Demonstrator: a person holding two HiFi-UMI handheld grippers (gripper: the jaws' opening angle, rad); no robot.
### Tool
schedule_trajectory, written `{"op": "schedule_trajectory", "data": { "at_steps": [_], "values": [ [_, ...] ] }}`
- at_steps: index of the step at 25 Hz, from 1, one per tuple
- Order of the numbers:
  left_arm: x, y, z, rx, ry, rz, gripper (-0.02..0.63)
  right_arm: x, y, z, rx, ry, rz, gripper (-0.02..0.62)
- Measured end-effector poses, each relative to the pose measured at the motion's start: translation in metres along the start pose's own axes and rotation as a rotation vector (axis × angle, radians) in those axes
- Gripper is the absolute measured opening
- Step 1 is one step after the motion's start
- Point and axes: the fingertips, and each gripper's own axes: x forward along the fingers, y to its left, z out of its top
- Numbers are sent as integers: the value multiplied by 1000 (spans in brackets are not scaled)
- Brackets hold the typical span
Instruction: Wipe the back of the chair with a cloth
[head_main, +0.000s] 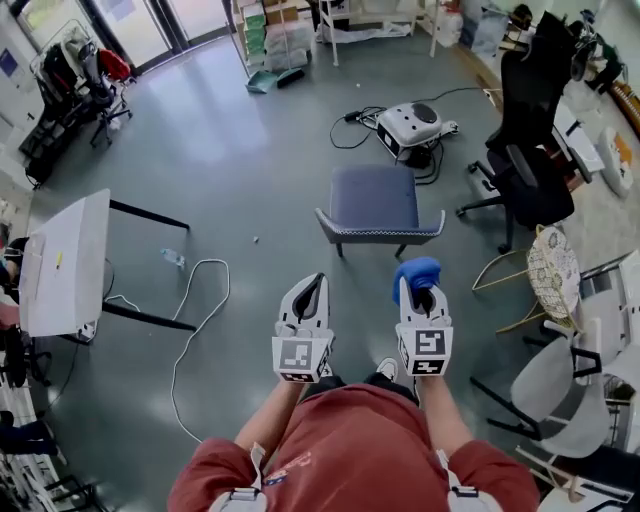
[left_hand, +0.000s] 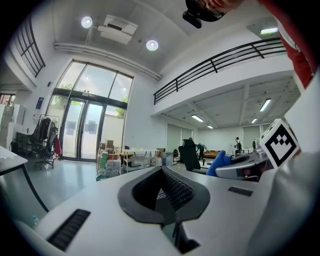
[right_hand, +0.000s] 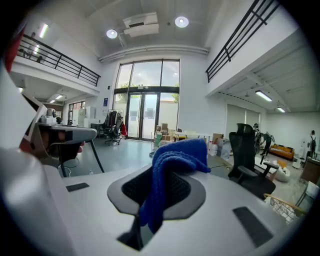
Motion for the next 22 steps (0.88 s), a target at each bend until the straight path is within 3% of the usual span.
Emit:
{"op": "schedule_trajectory", "data": {
  "at_steps": [5, 11, 16, 22],
  "values": [
    [3, -21, 30, -16, -37, -23, 14, -38, -38, 24, 37, -65, -50, 61],
    [4, -36, 60, 22, -55, -74, 14, -68, -60, 83, -6, -240, -111, 61],
    [1, -35, 102, 43, -148, -32, 14, -86, -72, 121, -89, -355, -127, 63],
    [-4, -35, 140, 88, -254, 2, 14, -90, -74, 146, -110, -419, -119, 63]
  ]
}}
